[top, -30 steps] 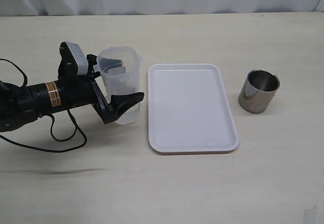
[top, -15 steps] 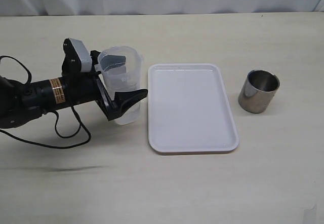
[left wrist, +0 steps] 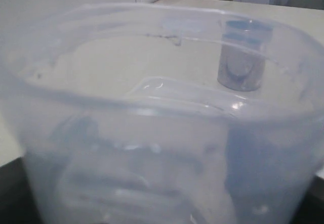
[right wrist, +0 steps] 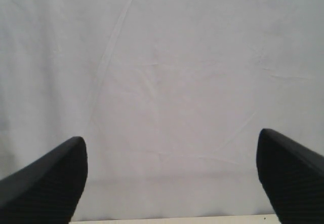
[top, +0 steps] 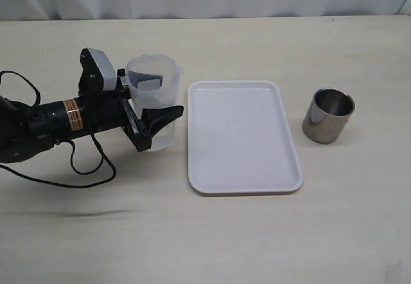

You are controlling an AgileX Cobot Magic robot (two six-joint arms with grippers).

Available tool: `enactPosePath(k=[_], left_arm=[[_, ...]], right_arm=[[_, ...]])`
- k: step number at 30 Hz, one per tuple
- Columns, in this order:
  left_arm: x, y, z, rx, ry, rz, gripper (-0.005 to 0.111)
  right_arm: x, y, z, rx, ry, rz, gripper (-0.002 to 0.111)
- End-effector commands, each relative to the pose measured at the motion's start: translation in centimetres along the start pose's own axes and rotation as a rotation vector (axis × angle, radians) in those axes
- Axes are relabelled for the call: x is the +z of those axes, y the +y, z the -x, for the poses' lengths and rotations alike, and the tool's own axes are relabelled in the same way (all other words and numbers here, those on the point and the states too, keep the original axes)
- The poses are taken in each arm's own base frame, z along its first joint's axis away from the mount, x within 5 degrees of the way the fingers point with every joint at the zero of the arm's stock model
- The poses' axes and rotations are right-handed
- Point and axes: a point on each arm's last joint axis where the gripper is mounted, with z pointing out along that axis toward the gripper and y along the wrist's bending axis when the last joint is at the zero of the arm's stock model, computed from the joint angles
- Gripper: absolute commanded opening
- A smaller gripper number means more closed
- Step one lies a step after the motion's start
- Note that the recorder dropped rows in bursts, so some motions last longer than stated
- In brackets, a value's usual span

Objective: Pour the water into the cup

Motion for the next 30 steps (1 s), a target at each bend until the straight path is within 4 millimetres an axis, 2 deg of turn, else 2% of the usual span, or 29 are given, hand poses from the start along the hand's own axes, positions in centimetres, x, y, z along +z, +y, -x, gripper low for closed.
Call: enactPosePath(k=[1,4,12,18,24,30], left_arm=[[0.1,0.1,-0.2,-0.017,0.021,0.013,0.025],[0.1,0.1,-0.3,-0.016,0.028,0.012,0.001],[0.1,0.2,-0.2,-0.017,0.026,0.015,0.0],[0.1,0.2,-0.2,-0.017,0.026,0.015,0.0],[0.1,0.2,-0.2,-0.017,0.024,0.014,0.0],[0.1,0.1,-0.2,-0.017,0.018,0.013,0.0]], right_arm=[[0.0,0.0,-0.2,-0.013,0.015,0.0,0.084],[0.0,0.0,-0.2,-0.013,0.012,0.001,0.084],[0.8,0.1,0.2,-0.02,-0.043,0.016,0.084],[3.8,-0.2,-0.8,-0.058,0.181,-0.013,0.084],[6.1,-1.4,-4.6,-0.048,0.441,-0.109,0.084],[7.8,-2.5,-9.4,-0.114,0.575,-0.162,0.084]])
